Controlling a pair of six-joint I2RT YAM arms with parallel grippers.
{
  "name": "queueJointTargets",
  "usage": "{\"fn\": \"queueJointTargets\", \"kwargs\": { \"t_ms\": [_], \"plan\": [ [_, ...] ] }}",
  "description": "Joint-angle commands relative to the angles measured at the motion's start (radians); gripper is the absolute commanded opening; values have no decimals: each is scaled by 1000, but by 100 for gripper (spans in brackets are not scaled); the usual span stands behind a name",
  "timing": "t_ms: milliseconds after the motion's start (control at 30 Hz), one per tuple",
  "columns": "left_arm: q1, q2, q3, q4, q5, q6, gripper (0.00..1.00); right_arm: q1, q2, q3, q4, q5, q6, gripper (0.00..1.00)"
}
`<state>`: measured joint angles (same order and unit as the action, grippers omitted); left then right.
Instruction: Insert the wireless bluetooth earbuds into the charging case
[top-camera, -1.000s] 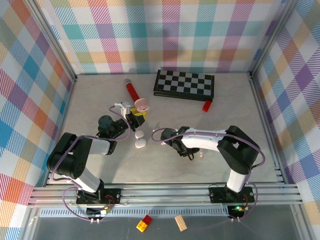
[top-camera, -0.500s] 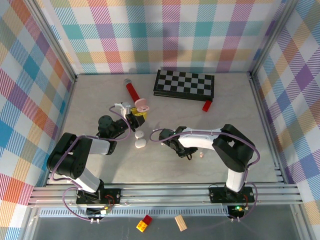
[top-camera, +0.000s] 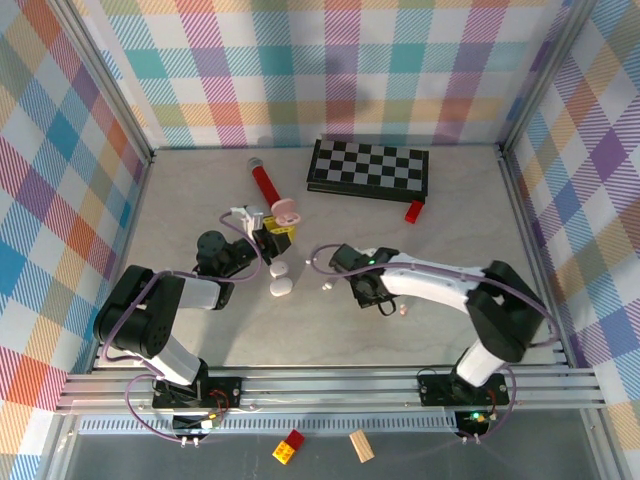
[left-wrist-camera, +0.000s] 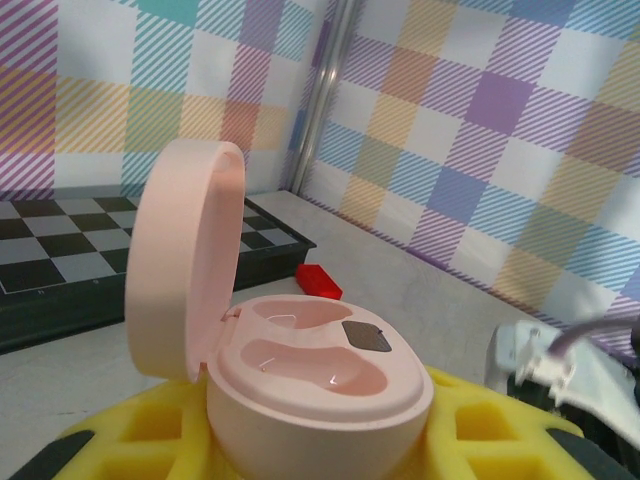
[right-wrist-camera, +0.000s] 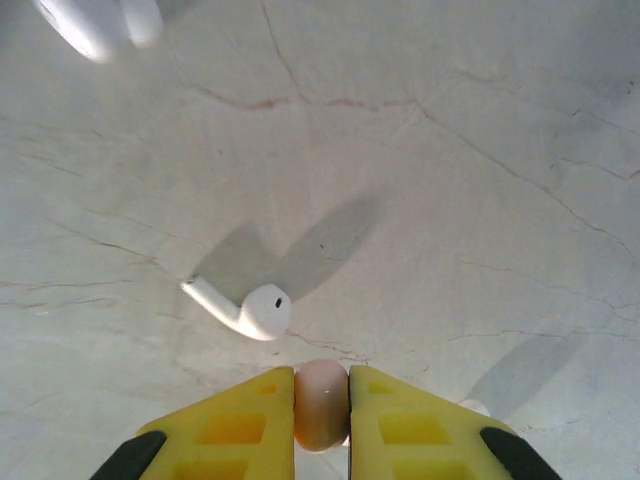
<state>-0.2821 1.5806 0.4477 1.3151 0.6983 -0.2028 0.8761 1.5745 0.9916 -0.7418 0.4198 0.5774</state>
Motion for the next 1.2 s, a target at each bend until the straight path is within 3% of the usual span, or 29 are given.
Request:
{"fn": "queueJointTargets", "kwargs": {
  "t_ms": [0,367,567,867,1167],
  "plan": [
    [-31,-4,2,40,19,45,35,-50,-106,-40,73,-151,-39,16],
    [-146,47,32,37,0,116,35,-308,-394,-164,262,-637,-73,17],
    [-204,32,40,24,-3,164,35,-396,-485,-194,362,-857,-26,17],
    [-310,73,73,21,-36,204,35,-442,-538,-169,465,-1011,51,17],
    [-351,93,97,-18,-57,267,35,-454,-520,-174,647,-1140,226,17]
  ]
}}
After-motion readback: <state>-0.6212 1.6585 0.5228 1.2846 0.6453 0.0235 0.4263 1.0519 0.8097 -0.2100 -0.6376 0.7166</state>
